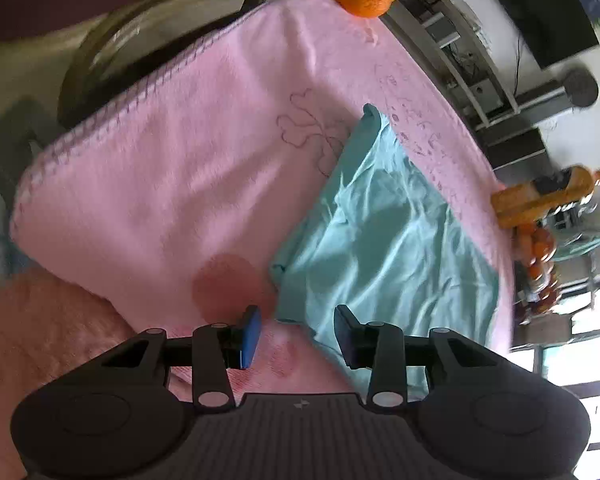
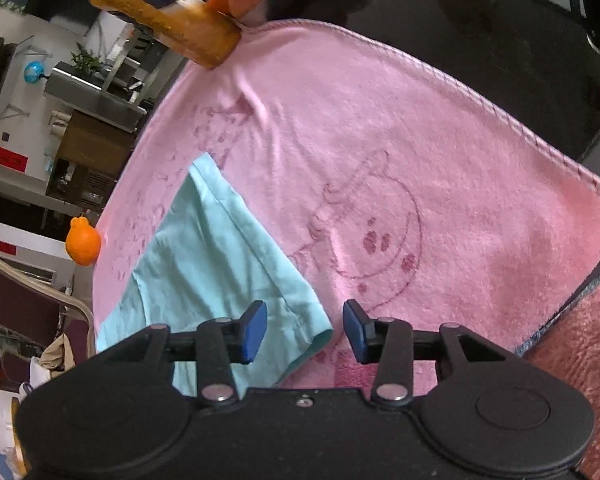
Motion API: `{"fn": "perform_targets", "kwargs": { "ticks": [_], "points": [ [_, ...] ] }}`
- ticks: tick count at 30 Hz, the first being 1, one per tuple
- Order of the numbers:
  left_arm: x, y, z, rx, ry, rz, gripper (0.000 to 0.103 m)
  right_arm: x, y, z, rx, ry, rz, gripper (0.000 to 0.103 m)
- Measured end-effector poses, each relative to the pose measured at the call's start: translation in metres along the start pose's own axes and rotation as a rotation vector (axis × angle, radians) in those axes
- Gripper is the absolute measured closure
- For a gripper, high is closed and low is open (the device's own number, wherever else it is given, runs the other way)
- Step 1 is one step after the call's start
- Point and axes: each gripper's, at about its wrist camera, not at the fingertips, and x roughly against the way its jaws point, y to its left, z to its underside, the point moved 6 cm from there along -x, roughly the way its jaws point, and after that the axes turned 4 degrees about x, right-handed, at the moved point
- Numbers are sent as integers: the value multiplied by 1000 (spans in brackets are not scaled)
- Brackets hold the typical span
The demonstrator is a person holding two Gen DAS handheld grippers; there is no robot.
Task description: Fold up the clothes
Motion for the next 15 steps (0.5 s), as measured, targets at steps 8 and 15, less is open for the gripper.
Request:
{"fn": "perform_targets", "kwargs": {
  "ticks": [8,15],
  "points": [
    [-6,9,0,137,-1,59,68,1,-5,1,-23,-10,-55,61],
    [-6,10,-3,181,-49,97,94,-1,-4,0,-25,-16,-71,61]
  ]
}}
